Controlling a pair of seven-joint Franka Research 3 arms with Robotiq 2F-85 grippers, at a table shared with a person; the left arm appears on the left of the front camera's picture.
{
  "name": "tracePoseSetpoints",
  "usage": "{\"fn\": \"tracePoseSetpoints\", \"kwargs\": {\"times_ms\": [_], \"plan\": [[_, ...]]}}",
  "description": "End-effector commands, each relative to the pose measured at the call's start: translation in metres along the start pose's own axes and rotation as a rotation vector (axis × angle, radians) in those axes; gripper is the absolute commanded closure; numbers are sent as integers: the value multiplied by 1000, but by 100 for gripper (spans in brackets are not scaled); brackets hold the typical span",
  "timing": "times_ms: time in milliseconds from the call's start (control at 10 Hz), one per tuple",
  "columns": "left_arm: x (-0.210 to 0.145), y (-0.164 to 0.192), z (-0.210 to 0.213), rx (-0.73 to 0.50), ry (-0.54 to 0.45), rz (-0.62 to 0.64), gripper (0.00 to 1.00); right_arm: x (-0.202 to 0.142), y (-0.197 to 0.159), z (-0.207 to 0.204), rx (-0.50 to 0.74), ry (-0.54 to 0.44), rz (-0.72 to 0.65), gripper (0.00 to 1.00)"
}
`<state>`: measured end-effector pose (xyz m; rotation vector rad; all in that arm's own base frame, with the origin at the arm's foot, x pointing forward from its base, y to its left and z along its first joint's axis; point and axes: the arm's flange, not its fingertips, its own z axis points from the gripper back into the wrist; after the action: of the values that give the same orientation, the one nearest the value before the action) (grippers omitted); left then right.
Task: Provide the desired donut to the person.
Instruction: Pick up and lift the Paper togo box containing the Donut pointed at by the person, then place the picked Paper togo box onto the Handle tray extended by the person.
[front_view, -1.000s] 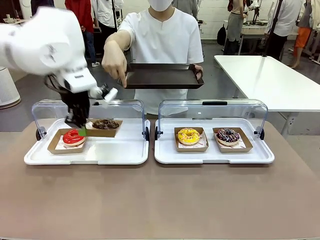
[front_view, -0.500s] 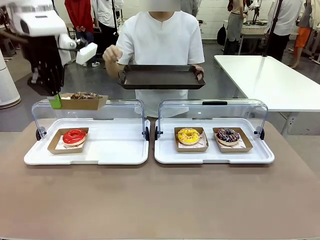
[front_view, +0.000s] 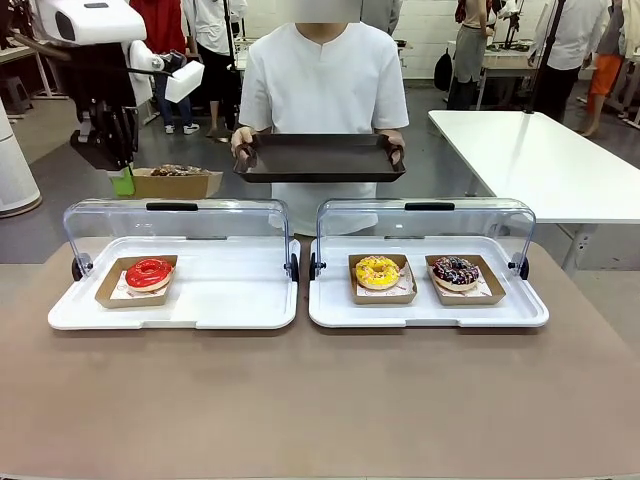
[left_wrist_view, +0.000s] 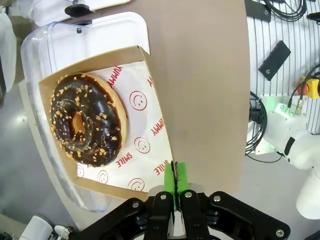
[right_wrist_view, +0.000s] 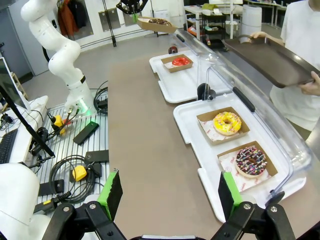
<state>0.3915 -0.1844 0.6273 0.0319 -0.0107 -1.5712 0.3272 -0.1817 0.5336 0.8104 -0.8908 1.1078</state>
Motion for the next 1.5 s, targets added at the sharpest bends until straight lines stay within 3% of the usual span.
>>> {"fn": "tracePoseSetpoints", "kwargs": {"times_ms": [0, 1400], "plan": [[-1, -5, 5, 5, -4, 0, 100, 0, 0, 0, 6, -14, 7, 0], [-1, -5, 5, 5, -4, 0, 100, 0, 0, 0, 6, -14, 7, 0]]}}
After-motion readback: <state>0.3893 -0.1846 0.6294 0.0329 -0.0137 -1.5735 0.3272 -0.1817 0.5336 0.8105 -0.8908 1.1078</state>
